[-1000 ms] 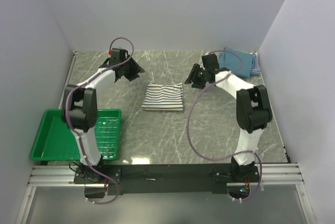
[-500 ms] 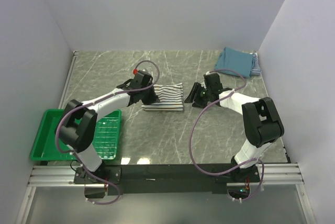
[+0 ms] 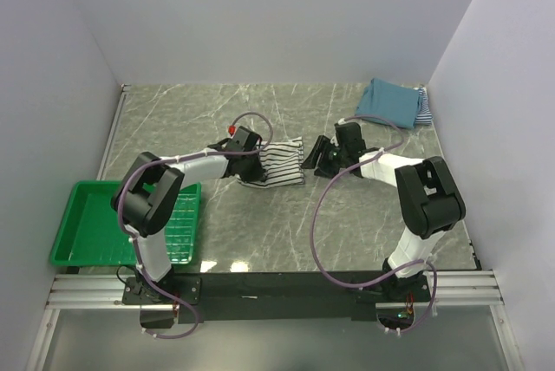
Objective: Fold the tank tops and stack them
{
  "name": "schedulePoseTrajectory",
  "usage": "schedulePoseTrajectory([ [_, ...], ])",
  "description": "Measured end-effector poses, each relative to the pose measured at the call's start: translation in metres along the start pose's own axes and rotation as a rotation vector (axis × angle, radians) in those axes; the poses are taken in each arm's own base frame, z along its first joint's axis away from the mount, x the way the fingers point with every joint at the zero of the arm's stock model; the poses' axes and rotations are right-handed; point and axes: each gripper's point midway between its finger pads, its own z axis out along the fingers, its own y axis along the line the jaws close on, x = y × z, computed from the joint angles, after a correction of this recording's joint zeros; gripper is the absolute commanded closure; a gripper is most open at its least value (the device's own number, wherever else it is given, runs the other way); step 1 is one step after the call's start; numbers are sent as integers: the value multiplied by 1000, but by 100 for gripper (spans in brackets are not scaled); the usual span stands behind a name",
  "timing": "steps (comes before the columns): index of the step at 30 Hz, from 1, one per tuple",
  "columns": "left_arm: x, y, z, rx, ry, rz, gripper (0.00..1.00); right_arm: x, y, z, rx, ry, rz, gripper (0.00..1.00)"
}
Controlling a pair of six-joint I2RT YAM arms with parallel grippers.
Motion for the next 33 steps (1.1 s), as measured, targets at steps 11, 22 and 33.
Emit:
schedulePoseTrajectory([
  [11,-2,-9,-12,6,-7,31,99,5,4,10,-11,3,-5,31],
  [22,8,-67,-20,147,4,106,99,-1,1,13,4,-48,33,30],
  [33,39,-66,17,146,84,127,99,-1,-8,4,44,-88,58,30],
])
